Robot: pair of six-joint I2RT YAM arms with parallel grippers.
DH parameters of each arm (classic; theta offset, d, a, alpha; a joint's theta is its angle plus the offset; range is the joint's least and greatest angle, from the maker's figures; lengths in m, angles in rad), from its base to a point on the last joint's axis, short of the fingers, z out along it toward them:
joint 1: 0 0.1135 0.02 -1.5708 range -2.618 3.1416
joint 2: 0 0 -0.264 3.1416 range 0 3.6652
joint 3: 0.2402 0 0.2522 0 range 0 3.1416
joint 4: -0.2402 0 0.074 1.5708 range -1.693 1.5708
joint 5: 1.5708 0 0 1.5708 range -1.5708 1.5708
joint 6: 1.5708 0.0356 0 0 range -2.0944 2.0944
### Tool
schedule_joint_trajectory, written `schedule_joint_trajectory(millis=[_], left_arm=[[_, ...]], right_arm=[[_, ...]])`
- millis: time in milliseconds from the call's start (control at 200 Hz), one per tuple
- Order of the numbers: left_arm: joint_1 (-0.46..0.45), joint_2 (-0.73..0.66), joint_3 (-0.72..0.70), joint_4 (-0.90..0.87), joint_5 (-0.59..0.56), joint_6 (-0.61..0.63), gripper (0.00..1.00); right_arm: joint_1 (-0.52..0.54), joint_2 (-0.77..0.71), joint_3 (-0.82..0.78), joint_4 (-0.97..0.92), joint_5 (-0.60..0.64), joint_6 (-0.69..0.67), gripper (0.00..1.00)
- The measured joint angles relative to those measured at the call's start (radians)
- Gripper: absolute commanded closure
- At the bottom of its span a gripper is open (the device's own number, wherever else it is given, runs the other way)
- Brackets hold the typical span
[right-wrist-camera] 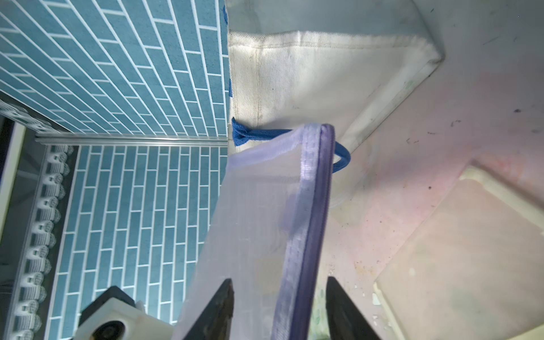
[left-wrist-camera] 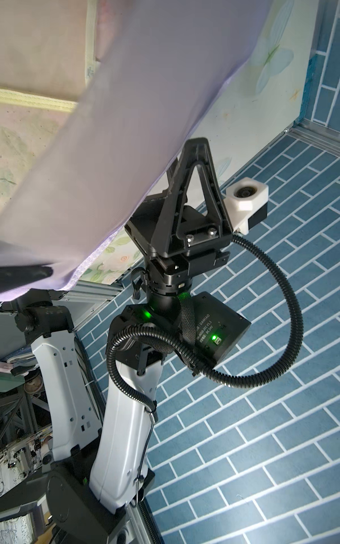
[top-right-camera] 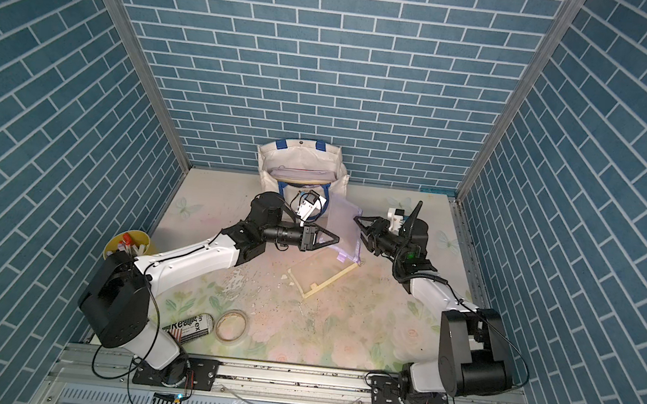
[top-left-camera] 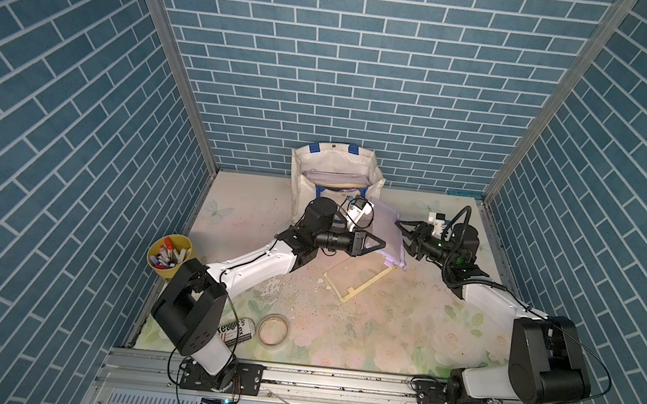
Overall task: Put the pencil pouch into the canvas bag
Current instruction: Pick up the pencil pouch, then place the pencil pouch in the canvas bag.
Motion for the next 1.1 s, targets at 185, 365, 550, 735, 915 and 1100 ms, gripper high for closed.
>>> schedule_joint_trajectory(millis=[185,365,550,735,915,1100], left_arm=[[0.005,0.000,-0.018,0.008,0.000,-0.006,0.93],[0.029,-0.010,-0.018,-0.050,0.000,0.020,0.40],[0.133,-0.067,-0.035,-0.071,0.025,0.005,0.07],[0.201,-0.096,-0.037,-0.053,0.030,-0.014,0.01],[0.198,-0.043,-0.030,0.058,0.032,-0.088,0.01],[0.196,0.016,-0.019,0.184,0.025,-0.178,0.11]], right_arm=[[0.000,0.003,0.005,0.044,-0.022,0.024,0.99],[0.000,0.003,0.025,0.052,-0.048,0.021,1.00],[0.000,0.002,0.076,0.085,-0.090,0.011,1.00],[0.006,0.002,0.144,0.108,-0.150,-0.007,1.00],[0.027,0.018,0.211,0.127,-0.204,-0.008,1.00],[0.058,0.061,0.246,0.135,-0.235,-0.009,1.00]])
